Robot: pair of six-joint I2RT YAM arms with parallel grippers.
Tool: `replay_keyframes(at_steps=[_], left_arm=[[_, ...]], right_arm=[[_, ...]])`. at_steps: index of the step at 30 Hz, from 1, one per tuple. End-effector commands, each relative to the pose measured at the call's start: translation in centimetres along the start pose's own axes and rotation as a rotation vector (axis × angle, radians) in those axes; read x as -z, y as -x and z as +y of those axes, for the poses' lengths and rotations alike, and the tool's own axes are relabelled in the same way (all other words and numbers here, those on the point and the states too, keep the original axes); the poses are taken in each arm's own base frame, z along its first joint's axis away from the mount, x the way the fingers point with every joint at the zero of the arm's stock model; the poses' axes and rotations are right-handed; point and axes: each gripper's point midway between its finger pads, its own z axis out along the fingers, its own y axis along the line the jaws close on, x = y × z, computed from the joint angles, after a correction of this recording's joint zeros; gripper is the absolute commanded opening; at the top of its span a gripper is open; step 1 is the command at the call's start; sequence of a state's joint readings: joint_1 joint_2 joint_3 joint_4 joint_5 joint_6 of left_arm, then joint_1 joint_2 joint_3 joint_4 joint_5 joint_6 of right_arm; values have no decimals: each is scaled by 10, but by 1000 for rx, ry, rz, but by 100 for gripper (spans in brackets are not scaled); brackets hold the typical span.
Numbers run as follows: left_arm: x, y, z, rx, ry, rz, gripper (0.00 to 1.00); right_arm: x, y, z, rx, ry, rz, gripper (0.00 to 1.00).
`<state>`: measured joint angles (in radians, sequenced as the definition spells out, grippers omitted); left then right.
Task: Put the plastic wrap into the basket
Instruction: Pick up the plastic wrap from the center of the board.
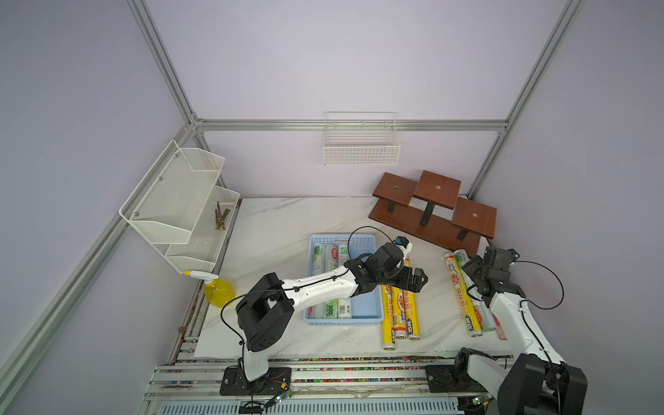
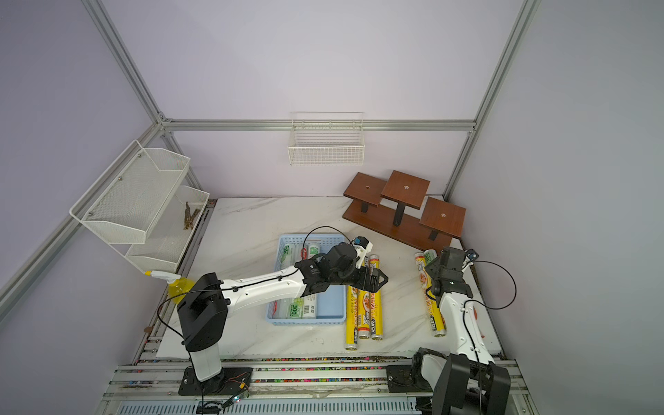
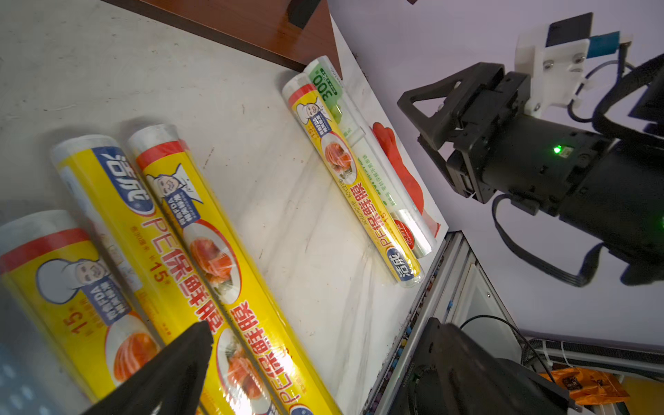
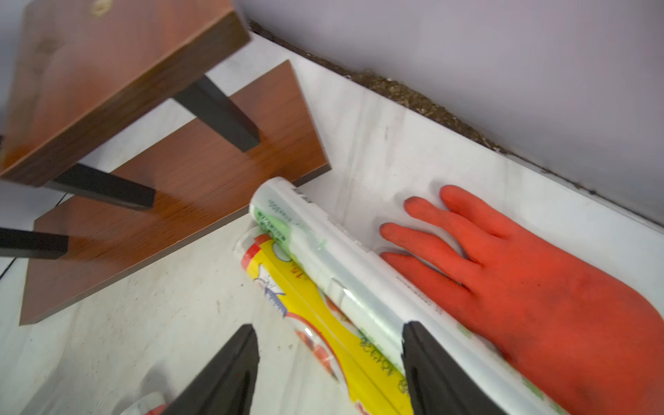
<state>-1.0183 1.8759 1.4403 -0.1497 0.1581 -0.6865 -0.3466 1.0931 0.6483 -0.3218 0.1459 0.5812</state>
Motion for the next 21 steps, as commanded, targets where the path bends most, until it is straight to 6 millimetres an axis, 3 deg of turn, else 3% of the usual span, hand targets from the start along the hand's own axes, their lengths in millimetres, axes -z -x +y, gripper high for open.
replay_keyframes(at_steps=[1, 8, 15, 21], left_arm=[[-3, 3, -16, -37, -43, 10, 100], [-3, 1, -16, -51, -36, 16, 100], [-1, 2, -11, -54, -18, 9, 100], [-3, 2, -12, -57, -20, 10, 100]], right_arm=[[-12, -5, -12, -22, 5, 71, 67], [-35, -15, -31, -21, -79, 123, 68], [-51, -51, -29, -20, -42, 282, 68], [-43, -81, -4, 10, 102, 340, 68]])
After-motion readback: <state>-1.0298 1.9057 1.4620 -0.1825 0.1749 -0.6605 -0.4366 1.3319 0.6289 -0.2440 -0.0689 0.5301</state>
